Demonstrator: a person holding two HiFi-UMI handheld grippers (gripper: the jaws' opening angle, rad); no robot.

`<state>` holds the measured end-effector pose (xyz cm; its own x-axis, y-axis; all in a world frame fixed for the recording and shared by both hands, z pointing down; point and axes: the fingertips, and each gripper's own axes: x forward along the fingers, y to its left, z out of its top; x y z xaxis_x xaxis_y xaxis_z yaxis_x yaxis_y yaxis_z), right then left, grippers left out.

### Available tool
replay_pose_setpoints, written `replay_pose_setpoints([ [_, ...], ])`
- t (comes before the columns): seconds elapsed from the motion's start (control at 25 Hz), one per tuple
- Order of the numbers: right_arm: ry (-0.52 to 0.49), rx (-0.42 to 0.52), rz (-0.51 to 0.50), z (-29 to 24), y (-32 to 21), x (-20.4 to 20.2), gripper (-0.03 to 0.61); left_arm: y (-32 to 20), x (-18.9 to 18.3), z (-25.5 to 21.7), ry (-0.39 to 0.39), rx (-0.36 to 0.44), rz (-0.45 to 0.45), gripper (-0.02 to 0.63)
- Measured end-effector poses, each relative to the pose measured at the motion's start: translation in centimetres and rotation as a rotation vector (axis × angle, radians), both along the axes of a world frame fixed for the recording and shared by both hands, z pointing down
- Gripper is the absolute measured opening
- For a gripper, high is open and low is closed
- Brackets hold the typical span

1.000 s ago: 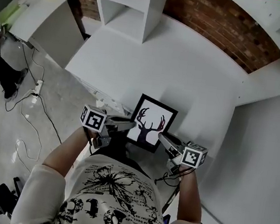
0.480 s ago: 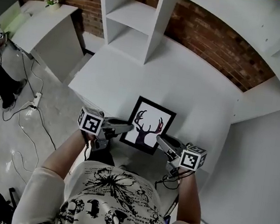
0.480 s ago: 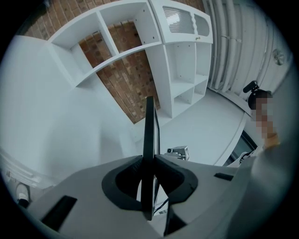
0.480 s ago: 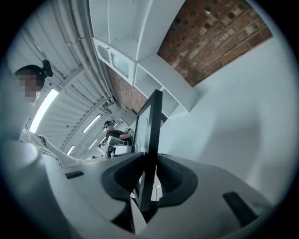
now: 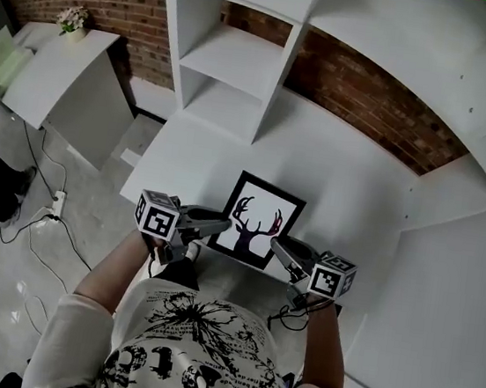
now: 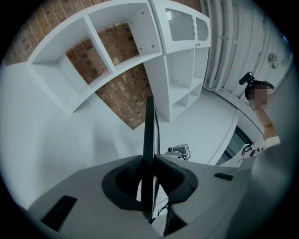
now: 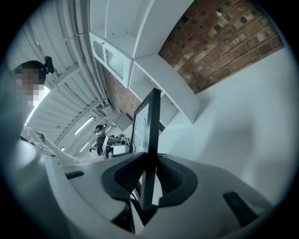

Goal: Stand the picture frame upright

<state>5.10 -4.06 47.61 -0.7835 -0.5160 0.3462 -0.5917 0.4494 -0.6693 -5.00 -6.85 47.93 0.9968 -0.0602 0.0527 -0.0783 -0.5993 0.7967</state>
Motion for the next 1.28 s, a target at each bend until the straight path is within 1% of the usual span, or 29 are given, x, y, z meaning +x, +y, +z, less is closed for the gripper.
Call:
replay_pose_setpoints([
  [0.28,0.049,0.034,0.038,-0.6,-7.1,-4.8,0.091,-7.4,-4.6,-0.8,-0.028,0.109,0.042,0.087],
  [0.52,0.058,0.047,0.093,-0.6,-11.6,-7.1,0.091,-12.4,-6.7,-0.7,-0.033,0.137,0.071,0.087],
  [0.8,0.118,0.064,0.144,0.2,-15.4,-7.5,0.091,-16.5,-7.1,-0.1,-0.043,0.179,0.121,0.087],
  [0.92,0.152,0.084,0.148,0.5,-17.0,-7.3,0.091,-18.2,-7.0,0.2,-0.032,0.199,0.126,0.089],
  [1.08,0.202,0.108,0.147,1.0,-19.0,-6.2,0.091,-20.1,-5.9,0.6,-0.032,0.271,0.095,0.089],
  [1.16,0.223,0.114,0.145,1.4,-19.8,-5.7,0.091,-20.9,-5.4,0.9,-0.046,0.304,0.074,0.091],
  [1.28,0.238,0.118,0.129,1.7,-21.5,-5.3,0.091,-22.5,-5.1,1.4,-0.076,0.329,0.041,0.092],
])
